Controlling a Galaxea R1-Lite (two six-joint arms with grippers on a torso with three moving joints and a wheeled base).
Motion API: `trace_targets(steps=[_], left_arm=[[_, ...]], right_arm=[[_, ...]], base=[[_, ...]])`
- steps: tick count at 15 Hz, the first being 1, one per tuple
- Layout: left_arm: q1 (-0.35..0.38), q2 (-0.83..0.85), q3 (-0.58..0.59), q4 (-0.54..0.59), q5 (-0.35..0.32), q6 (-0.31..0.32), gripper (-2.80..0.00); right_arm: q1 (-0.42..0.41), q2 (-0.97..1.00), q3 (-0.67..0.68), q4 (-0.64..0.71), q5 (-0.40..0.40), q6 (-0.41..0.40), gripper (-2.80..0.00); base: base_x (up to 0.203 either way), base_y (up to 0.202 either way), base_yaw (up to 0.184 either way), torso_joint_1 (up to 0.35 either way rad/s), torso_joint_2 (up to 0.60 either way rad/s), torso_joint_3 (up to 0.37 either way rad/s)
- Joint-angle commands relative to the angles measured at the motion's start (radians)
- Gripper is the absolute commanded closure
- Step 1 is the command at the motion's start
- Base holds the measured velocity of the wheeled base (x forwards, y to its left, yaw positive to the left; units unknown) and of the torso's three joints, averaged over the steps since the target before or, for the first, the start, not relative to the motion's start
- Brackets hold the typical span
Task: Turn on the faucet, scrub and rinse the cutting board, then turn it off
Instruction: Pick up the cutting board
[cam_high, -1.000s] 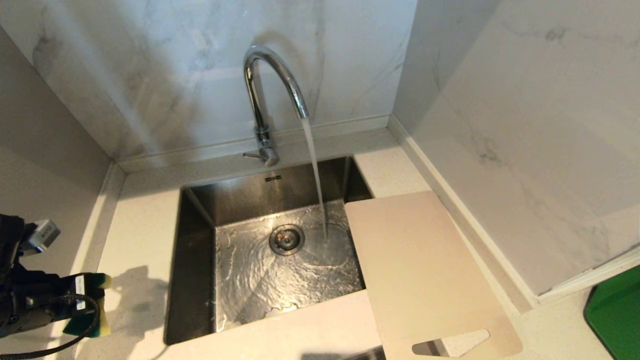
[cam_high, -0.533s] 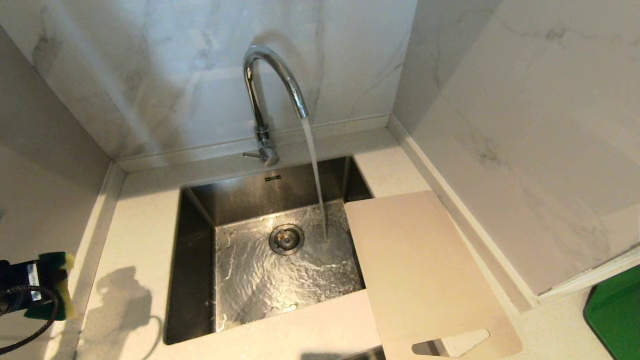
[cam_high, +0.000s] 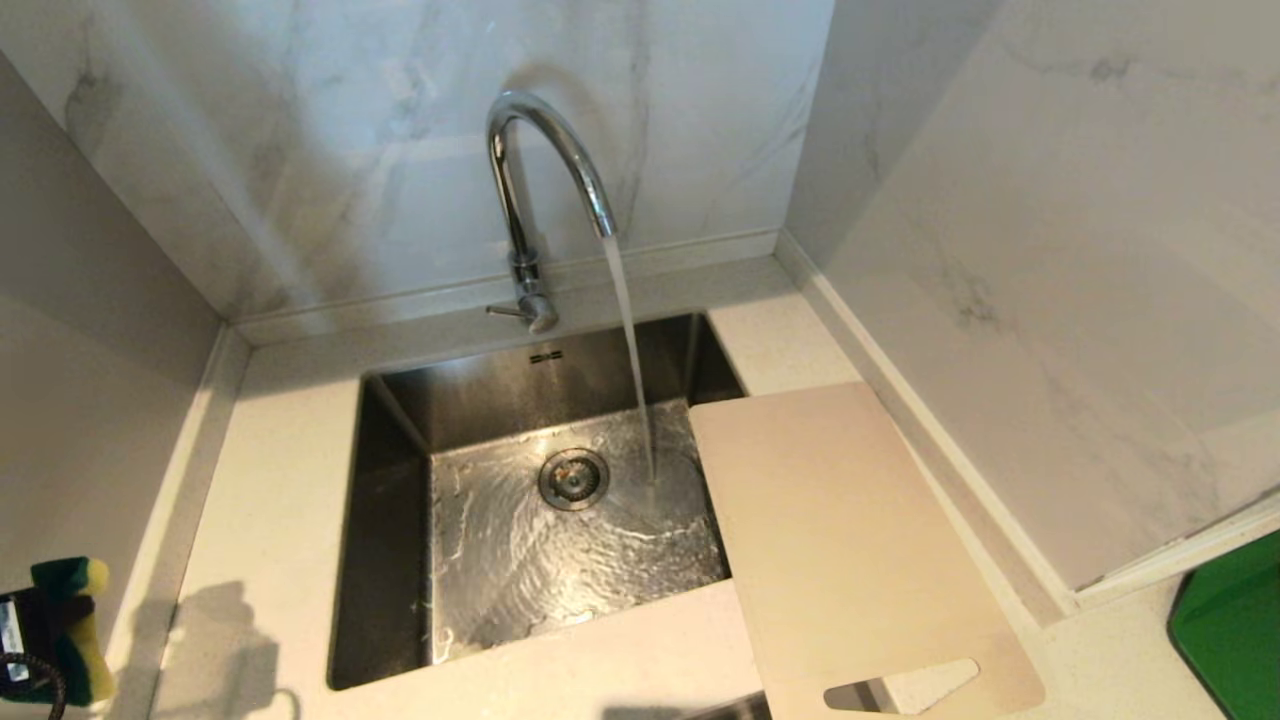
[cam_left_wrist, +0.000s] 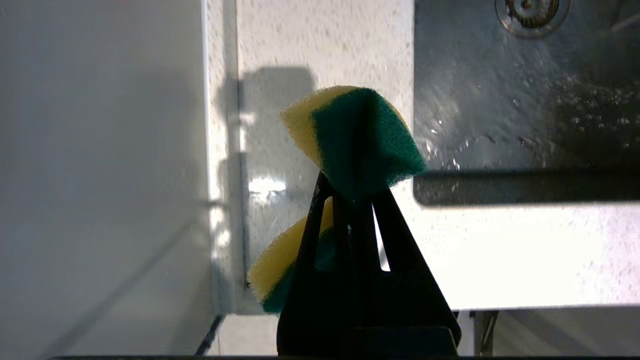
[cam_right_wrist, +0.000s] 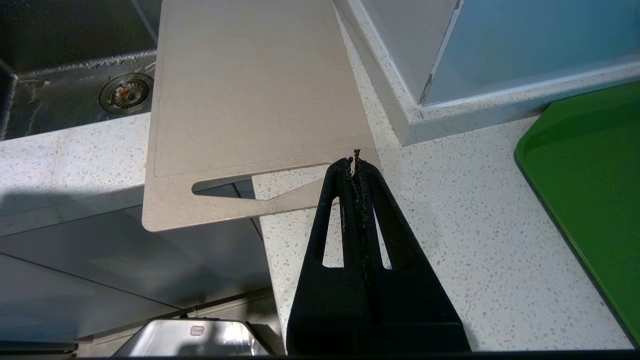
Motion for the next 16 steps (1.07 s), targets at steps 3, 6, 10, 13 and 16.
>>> trace_targets(steps=[3,6,10,13,16], left_arm=[[0.003,-0.099,0.094,-0.001,-0.075,-0.005,0.0],[0.013,-0.177,0.138,0.002,-0.08,-0.003,0.0],[0.02,-0.29,0.182,0.013,-0.078,0.002,0.0],[0.072,-0.407,0.228,0.014,-0.079,0.062,0.0],[0.087,-0.54,0.242,0.067,-0.081,0.096,0.0]], right_arm=[[0.0,0.0,0.0,0.0,0.0,0.0,0.0],[0.0,0.0,0.0,0.0,0.0,0.0,0.0],[0.0,0.0,0.0,0.0,0.0,0.0,0.0],[0.0,0.0,0.0,0.0,0.0,0.0,0.0],[0.0,0.0,0.0,0.0,0.0,0.0,0.0]], base=[[0.0,0.0,0.0,0.0,0.0,0.0],[0.0,0.0,0.0,0.0,0.0,0.0],[0.0,0.0,0.0,0.0,0.0,0.0],[0.0,0.0,0.0,0.0,0.0,0.0],[0.0,0.0,0.0,0.0,0.0,0.0]])
